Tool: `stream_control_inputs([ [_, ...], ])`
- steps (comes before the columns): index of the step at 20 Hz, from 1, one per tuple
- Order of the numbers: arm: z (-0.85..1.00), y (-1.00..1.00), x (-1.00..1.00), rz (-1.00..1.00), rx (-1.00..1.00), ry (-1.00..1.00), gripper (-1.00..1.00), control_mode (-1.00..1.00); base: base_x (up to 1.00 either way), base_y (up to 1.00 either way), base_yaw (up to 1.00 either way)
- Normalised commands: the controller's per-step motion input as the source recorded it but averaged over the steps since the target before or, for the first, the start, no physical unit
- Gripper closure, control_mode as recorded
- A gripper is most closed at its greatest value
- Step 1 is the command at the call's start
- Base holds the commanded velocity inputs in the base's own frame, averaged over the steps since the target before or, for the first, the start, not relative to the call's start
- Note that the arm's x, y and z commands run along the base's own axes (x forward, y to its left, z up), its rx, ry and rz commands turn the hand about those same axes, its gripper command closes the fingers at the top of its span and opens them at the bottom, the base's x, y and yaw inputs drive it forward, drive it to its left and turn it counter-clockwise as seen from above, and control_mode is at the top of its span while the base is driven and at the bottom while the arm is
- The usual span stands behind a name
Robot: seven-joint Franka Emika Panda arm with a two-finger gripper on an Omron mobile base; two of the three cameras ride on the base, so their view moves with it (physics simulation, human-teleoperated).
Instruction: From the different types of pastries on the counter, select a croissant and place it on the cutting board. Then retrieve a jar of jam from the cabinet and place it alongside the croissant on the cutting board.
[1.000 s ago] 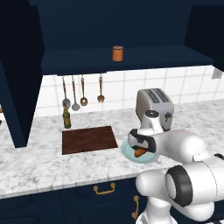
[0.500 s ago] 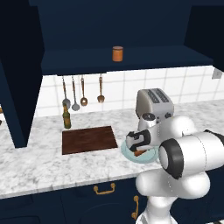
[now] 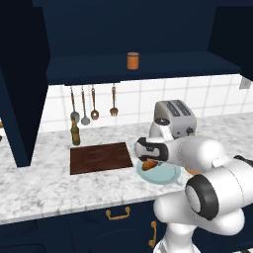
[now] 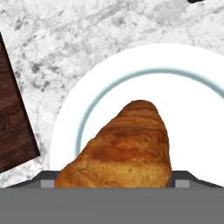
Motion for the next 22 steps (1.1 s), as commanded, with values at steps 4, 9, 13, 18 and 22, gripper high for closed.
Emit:
stream_control_inputs([
  [4,0.66,0.71,-0.03,0.01,-0.32,0.14,1.00,-1.00,0.00,0.00,0.00],
  [9,0.13,0.73,0.13,0.28,-0.25,-0.01,1.00,-1.00,0.00,0.00,0.00],
  [13,0.04,0.63,0.71,0.35,-0.15,0.01,1.00,-1.00,0.00,0.00,0.00],
  [18,0.36,0.91,0.57,0.11,0.00,-0.06,1.00,-1.00,0.00,0.00,0.00],
  [22,0.39,1.00,0.05,0.00,0.00,-0.18,1.00,-1.00,0.00,0.00,0.00],
])
